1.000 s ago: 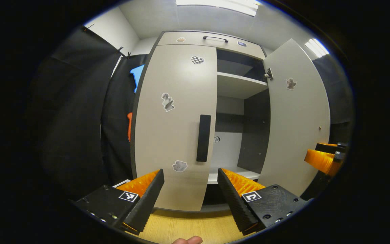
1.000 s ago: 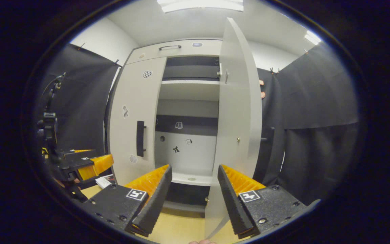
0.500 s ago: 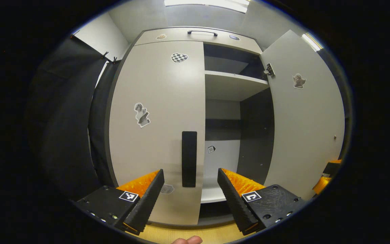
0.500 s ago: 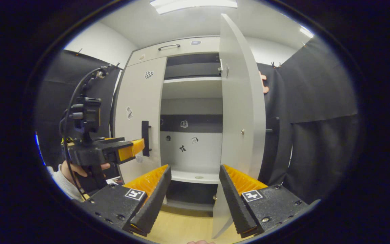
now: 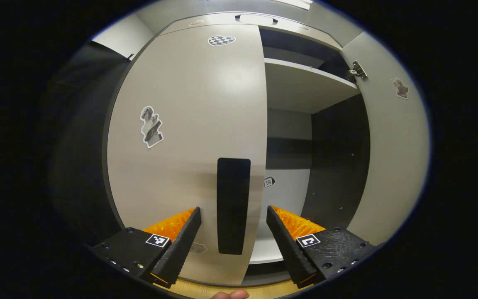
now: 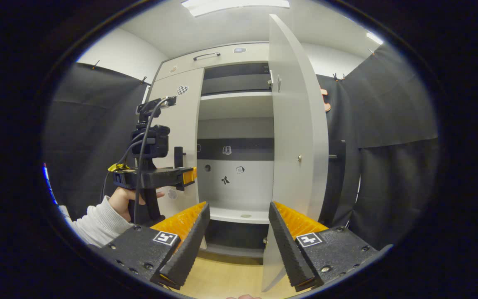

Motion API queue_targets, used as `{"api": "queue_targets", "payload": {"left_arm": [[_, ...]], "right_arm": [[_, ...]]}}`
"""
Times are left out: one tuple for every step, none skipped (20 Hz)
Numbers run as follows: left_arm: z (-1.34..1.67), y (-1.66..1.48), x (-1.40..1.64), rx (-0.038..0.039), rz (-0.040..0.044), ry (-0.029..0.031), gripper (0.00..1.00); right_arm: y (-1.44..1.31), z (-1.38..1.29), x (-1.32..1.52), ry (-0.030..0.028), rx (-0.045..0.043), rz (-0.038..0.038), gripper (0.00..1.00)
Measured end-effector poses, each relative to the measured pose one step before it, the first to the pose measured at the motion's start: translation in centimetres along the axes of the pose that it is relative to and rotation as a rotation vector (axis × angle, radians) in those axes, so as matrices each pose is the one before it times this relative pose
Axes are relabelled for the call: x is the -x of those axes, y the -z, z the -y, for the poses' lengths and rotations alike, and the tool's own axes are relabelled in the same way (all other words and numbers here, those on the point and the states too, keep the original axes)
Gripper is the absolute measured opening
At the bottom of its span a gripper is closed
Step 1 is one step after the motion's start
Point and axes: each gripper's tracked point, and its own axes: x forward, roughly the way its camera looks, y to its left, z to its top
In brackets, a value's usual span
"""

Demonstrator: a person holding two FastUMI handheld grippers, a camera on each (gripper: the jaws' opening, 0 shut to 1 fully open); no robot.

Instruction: Open the right door of the double-door shoe cabinet with the right hand, and open the left door with the left hand.

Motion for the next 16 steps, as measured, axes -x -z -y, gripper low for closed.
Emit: {"api": "queue_targets", "payload": {"left_arm": [[-0.327, 0.345, -0.358, 0.00259, -0.01699, -0.01153, 0.95], [-0.118, 0.139, -0.346, 0.00212, 0.00697, -0.0015, 0.95], [0.059, -0.463, 0.313, -0.00199, 0.00831, -0.00049, 0.95], [-0.031, 0.254, -0.067, 0.00149, -0.00885, -0.00258, 0.95], [-0.018, -0.169, 0.007, -0.00356, 0.00814, -0.00153, 0.96], [-0.016, 0.089, -0.026, -0.00288, -0.00313, -0.00227, 0.96], [0.003, -0.005, -0.003, -0.0009, 0.00108, -0.00176, 0.96], [0.013, -0.009, -0.029, -0.00112, -0.0008, 0.00056, 0.96], [-0.014, 0.039, -0.001, -0.00007, 0.00066, 0.00194, 0.96], [-0.024, 0.026, 0.007, 0.00318, -0.00084, 0.00224, 0.96], [0.009, -0.026, -0.103, 0.00236, 0.00211, 0.00129, 0.97], [0.006, 0.029, 0.071, -0.00231, -0.00388, 0.00229, 0.97], [0.079, -0.006, 0.098, -0.00307, -0.00311, 0.00432, 0.97], [-0.035, 0.109, -0.121, -0.00216, -0.00241, 0.00275, 0.96], [0.101, 0.038, 0.034, 0.00197, -0.00523, 0.0109, 0.96], [0.463, 0.06, 0.306, 0.01047, -0.00473, 0.02236, 0.94]], "right_arm": [[0.044, -0.086, -0.086, -0.00065, 0.00096, 0.00101, 0.89], [-0.028, -0.083, -0.183, -0.00399, 0.00027, 0.0003, 0.89], [0.025, -0.007, -0.113, -0.00115, 0.00012, 0.00053, 0.89], [-0.049, 0.016, -0.094, 0.00011, 0.00113, 0.00095, 0.89], [0.016, -0.169, -0.038, -0.00593, -0.00062, 0.00028, 0.89], [-0.049, -0.04, -0.067, -0.00155, -0.00001, 0.00294, 0.89], [0.052, 0.091, -0.117, -0.00009, 0.0014, 0.00093, 0.89], [-0.039, -0.07, -0.082, -0.00232, -0.00064, 0.00279, 0.89], [-0.08, -0.031, -0.119, 0.00093, 0.00029, 0.00194, 0.89], [0.019, -0.027, -0.072, -0.00063, 0.00153, -0.00046, 0.89], [-0.023, -0.061, -0.036, -0.00252, 0.00096, 0.00239, 0.89], [0.026, 0.0, -0.052, 0.00011, 0.00213, -0.00009, 0.89], [0.027, 0.075, 0.028, 0.00126, 0.0002, -0.0002, 0.89], [-0.071, -0.011, 0.003, 0.00124, -0.00197, 0.00219, 0.89], [-0.011, 0.004, -0.039, 0.0016, -0.00173, 0.00129, 0.89], [-0.001, 0.011, -0.077, 0.00079, -0.00095, 0.00111, 0.89]]}}
